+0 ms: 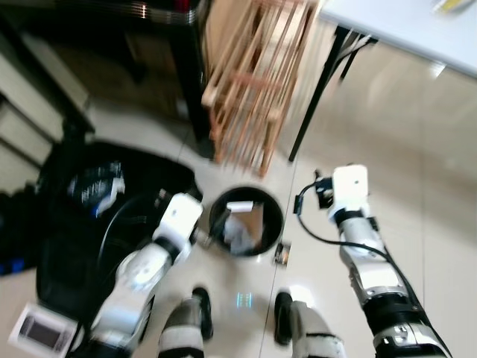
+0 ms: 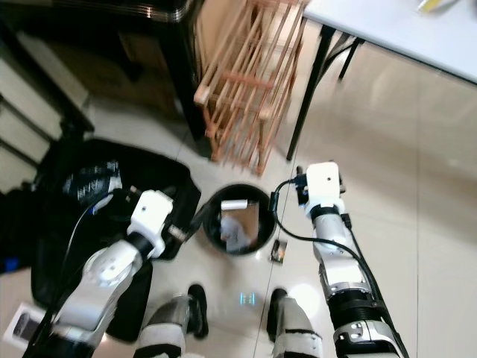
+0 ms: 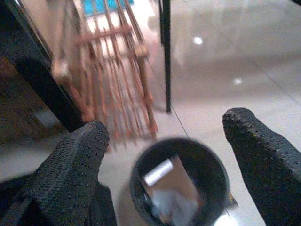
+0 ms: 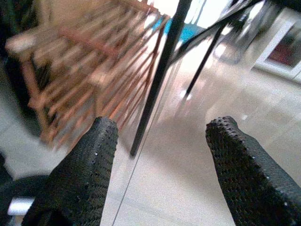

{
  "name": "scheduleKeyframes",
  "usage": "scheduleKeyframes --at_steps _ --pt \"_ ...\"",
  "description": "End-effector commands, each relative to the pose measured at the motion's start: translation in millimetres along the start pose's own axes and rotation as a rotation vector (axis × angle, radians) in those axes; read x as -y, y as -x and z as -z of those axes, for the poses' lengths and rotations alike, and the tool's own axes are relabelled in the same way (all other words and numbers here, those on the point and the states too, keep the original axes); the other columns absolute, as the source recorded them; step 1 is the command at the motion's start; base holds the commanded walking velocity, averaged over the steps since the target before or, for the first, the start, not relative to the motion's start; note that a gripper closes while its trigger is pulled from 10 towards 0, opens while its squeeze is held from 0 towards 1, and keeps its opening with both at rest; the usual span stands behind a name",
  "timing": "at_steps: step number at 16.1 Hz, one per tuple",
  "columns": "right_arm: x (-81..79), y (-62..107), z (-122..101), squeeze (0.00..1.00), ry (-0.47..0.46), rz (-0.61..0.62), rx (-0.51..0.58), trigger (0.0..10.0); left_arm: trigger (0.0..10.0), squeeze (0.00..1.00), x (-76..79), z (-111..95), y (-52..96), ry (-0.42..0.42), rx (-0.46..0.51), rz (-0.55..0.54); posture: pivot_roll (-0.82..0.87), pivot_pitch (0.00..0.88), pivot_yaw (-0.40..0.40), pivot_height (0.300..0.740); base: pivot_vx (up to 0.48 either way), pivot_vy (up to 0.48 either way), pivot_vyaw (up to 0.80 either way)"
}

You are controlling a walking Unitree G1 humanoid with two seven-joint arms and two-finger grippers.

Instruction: Picking trash to rubbish bin

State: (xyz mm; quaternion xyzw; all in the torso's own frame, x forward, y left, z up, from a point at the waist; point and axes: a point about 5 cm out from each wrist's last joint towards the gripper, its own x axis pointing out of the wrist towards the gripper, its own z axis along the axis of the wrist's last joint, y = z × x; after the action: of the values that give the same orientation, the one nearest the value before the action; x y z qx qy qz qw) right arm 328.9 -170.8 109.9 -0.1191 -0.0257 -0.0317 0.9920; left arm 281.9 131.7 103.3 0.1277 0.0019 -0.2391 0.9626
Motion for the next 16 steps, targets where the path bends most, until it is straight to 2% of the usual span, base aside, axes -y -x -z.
scheduleKeyframes --at_steps 1,2,3,4,6,9,13,16 --pt "11.9 10.3 -3 0.0 0.0 0.06 0.008 10.0 10.0 0.0 -4.2 -4 -2.1 0.011 0.029 -0.058 0.03 0.14 0.029 0.74 0.0 0.0 0.0" --pt "14.6 11.7 -5 0.0 -0.003 0.073 0.011 10.0 10.0 0.0 -4.5 -7 -5.4 0.015 0.042 -0.066 0.03 0.134 0.03 0.74 0.0 0.0 0.0" --pt "20.9 23.5 -7 0.0 -0.015 0.116 -0.006 10.0 10.0 0.0 -4.4 -17 -11.8 0.024 0.086 -0.094 0.0 0.113 0.039 0.74 0.0 0.0 0.0" --pt "23.3 27.1 -10 0.0 -0.012 0.123 -0.006 10.0 10.0 0.0 -2.9 -19 -14.8 0.024 0.096 -0.094 -0.01 0.101 0.045 0.74 0.0 0.0 0.0" --pt "32.0 34.1 -23 0.0 0.023 0.123 0.011 10.0 10.0 0.0 -5.3 -27 -24.8 0.032 0.13 -0.138 -0.04 0.064 0.052 0.74 0.0 0.0 0.0" --pt "22.7 47.0 -32 0.0 0.053 0.11 0.016 10.0 10.0 0.0 -13.1 -32 -25.2 0.084 0.141 -0.23 -0.05 0.053 0.069 0.74 0.0 0.0 0.0" --pt "16.4 64.5 -42 0.0 -0.046 0.146 -0.002 10.0 10.0 0.0 -6.4 -27 -24.3 0.091 0.13 -0.212 -0.06 0.053 0.061 0.74 0.0 0.0 0.0" --pt "14.9 71.0 -37 0.0 -0.106 0.186 -0.041 10.0 10.0 0.0 -4.3 -28 -27.3 0.107 0.137 -0.214 -0.06 0.053 0.051 0.74 0.0 0.0 0.0"
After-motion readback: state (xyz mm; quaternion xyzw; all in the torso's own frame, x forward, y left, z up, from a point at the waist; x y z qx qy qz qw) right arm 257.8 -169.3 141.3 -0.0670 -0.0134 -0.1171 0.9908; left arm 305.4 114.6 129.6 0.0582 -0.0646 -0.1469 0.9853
